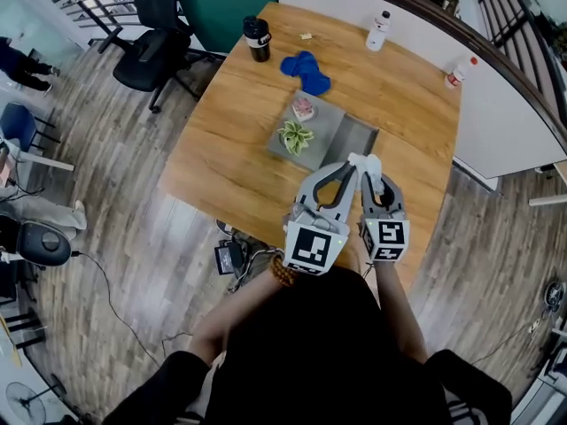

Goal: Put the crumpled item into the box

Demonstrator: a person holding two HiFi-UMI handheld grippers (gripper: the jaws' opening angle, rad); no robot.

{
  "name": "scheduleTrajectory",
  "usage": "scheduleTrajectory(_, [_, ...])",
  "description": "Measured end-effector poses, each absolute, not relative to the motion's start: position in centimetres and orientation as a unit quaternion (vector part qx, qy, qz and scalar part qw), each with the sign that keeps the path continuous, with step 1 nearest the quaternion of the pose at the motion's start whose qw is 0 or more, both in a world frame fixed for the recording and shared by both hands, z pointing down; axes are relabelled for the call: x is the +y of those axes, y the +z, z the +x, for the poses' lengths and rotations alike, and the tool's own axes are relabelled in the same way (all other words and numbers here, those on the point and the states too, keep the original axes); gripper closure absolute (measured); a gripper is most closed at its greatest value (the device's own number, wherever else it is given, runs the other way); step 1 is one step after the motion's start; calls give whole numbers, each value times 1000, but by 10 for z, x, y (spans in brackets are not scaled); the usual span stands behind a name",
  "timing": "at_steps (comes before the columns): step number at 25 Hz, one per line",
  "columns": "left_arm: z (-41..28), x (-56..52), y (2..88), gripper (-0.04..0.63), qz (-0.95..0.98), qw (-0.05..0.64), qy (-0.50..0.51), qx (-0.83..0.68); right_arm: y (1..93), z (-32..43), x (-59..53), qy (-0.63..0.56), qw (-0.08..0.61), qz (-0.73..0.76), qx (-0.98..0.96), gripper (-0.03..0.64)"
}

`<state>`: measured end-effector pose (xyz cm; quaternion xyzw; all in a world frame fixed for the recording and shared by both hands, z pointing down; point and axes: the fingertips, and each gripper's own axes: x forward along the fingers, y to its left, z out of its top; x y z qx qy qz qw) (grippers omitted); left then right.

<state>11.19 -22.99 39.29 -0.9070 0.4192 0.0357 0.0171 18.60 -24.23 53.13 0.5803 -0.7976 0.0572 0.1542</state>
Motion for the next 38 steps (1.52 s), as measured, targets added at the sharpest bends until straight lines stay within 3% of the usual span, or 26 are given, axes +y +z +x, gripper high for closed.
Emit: scheduleTrajectory(38, [107, -223, 409, 543, -909, -8, 30, 417, 627, 169, -248, 72, 236, 527, -813, 540])
